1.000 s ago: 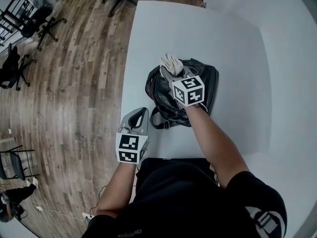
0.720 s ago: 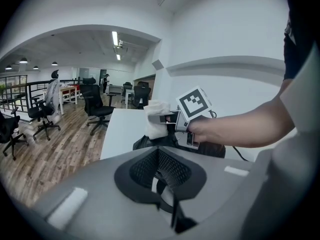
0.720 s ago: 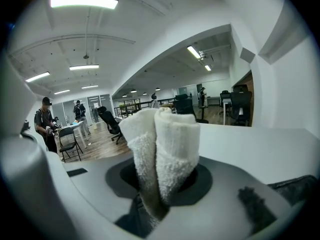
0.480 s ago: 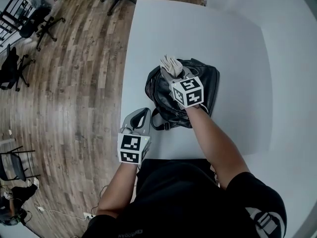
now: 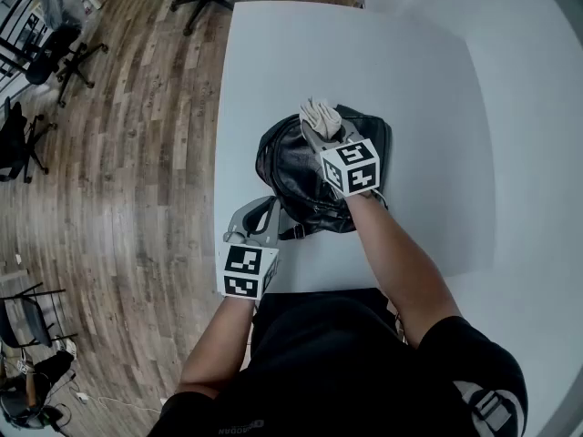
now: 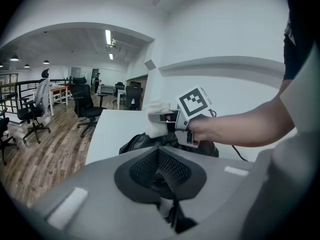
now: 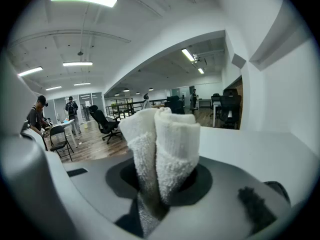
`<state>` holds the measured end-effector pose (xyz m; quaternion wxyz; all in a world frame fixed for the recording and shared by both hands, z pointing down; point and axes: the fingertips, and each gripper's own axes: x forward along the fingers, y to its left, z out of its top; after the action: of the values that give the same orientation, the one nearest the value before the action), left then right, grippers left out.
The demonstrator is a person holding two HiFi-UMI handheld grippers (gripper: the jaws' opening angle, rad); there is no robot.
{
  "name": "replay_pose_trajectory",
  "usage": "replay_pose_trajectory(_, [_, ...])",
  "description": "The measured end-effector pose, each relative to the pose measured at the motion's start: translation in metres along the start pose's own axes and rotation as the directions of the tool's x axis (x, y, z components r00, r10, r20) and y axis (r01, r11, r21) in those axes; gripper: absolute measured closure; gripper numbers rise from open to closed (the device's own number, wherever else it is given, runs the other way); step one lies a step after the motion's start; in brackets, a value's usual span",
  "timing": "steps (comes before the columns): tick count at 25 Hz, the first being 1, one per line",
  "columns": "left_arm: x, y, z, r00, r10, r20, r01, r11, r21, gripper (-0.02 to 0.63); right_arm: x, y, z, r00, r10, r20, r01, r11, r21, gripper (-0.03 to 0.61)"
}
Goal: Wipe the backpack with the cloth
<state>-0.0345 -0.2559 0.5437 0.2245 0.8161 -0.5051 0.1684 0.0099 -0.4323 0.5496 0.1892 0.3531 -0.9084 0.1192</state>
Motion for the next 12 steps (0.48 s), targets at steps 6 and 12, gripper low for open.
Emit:
replay_pose_trajectory(6, [0.007, -0.012, 0.004, 1.000, -0.026, 0.000, 0.026, 1.000, 0.013, 0.607, -0.019, -0.018, 0.005, 0.999, -0.040, 0.013, 0.040, 0.999, -0.002, 0.468])
replay_pose_trajectory(12, [0.015, -0.026, 0.010, 0.999, -0.050, 0.005, 0.049, 0.998, 0.030, 0.607, -0.039, -0.036, 0.011, 0.997, -0.075, 0.031, 0.075, 0.997, -0.003, 0.468])
